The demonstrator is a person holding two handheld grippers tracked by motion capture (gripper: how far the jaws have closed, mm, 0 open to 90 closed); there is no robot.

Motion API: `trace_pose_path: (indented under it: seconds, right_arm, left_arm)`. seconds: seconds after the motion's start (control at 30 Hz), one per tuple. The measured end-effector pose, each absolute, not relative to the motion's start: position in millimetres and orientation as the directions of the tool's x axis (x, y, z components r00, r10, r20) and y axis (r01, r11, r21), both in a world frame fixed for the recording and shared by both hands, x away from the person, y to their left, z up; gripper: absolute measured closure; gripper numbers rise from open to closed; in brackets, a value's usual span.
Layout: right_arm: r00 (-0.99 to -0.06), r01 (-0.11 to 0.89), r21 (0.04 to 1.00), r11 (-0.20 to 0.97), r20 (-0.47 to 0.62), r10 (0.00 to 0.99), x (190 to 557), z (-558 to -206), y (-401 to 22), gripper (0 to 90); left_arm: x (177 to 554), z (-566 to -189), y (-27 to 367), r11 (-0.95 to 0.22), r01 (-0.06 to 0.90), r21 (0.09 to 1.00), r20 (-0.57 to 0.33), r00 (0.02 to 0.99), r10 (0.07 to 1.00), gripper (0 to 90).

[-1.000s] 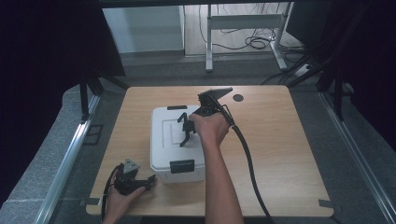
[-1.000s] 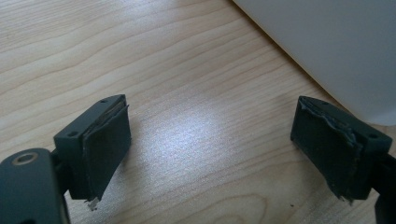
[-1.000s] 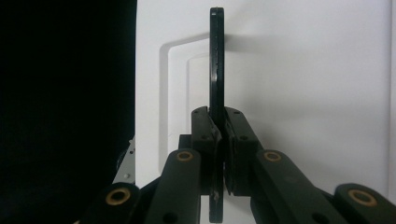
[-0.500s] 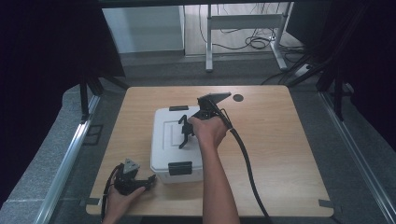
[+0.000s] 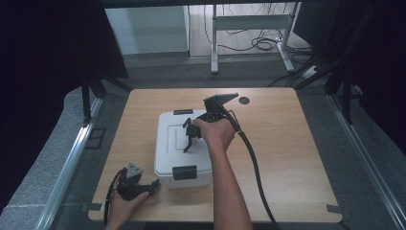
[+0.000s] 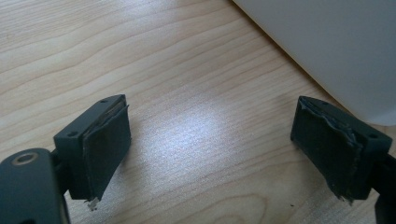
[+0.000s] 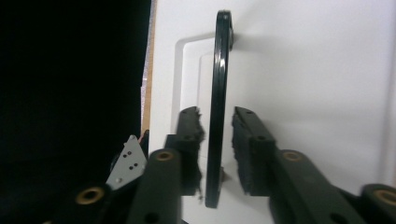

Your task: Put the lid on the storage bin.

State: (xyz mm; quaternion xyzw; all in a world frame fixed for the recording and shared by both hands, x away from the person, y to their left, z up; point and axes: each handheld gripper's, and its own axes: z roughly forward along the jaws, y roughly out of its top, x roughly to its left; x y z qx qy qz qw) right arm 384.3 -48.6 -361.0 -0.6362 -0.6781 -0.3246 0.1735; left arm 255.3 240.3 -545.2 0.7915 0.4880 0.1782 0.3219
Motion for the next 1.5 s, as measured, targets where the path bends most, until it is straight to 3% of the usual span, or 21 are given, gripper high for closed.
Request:
trace_pose_path:
  seconds: [0.6, 0.83, 1.5]
  right_arm:
    - [-0.306, 0.926, 0.368, 0.085, 0.6, 0.739, 378.1, -351.5, -92.0, 50.8]
    - [-0.346, 0.906, 0.411, 0.098, 0.588, 0.731, 375.2, -354.1, -121.7, 49.6]
    - [-0.41, 0.863, 0.498, 0.086, 0.591, 0.695, 346.9, -406.6, -214.6, 42.8]
  left_arm:
    - [255.5, -545.0, 240.3, -0.319, 0.659, 0.682, -0.033, 0.462, 0.886, 12.0]
    - [255.5, -545.0, 240.2, -0.319, 0.658, 0.682, -0.032, 0.463, 0.886, 12.0]
    - [255.6, -545.2, 240.0, -0.318, 0.657, 0.684, -0.032, 0.462, 0.886, 12.0]
